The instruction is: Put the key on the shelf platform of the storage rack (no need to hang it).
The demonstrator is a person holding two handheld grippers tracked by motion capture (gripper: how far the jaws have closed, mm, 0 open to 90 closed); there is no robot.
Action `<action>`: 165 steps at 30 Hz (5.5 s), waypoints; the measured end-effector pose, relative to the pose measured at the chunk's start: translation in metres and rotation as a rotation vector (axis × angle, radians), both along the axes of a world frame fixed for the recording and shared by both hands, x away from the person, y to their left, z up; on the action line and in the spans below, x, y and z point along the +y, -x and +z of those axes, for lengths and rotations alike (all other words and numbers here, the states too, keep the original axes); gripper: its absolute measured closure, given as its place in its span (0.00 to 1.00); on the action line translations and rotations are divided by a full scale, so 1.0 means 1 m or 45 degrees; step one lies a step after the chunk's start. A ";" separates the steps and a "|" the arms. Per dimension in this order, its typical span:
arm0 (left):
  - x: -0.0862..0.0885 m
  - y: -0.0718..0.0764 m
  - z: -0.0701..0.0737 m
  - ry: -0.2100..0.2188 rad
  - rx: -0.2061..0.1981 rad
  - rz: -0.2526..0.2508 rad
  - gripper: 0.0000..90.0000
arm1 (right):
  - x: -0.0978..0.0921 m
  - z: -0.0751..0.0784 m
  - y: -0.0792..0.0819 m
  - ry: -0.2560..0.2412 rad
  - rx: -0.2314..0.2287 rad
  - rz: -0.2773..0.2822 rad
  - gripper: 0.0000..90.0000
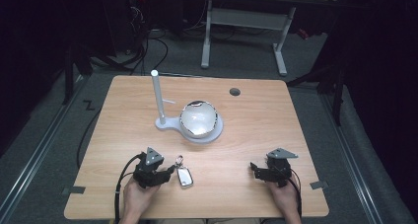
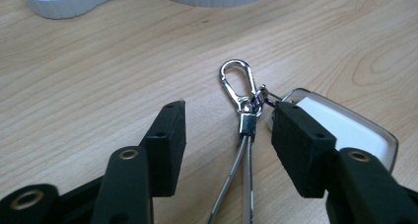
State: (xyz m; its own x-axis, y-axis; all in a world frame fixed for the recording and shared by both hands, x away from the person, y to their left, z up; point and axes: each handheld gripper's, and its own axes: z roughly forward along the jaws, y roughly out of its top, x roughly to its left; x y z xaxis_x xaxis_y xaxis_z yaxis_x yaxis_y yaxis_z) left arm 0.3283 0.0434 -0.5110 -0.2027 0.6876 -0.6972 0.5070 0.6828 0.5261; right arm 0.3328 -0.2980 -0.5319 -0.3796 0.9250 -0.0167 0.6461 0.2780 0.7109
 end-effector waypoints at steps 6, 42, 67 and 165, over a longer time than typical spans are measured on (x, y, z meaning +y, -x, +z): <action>-0.005 -0.001 -0.005 -0.017 0.012 -0.016 0.62 | 0.000 0.000 0.000 0.000 0.000 0.000 0.24; -0.004 -0.003 0.002 0.007 -0.001 -0.055 0.91 | 0.000 0.000 0.000 0.000 -0.002 0.000 0.24; 0.008 -0.006 0.047 0.159 -0.084 -0.049 0.91 | 0.000 0.000 0.000 0.000 0.000 0.000 0.24; -0.054 -0.108 0.115 0.131 -0.130 -0.066 0.91 | 0.000 0.000 0.000 0.001 -0.001 0.003 0.24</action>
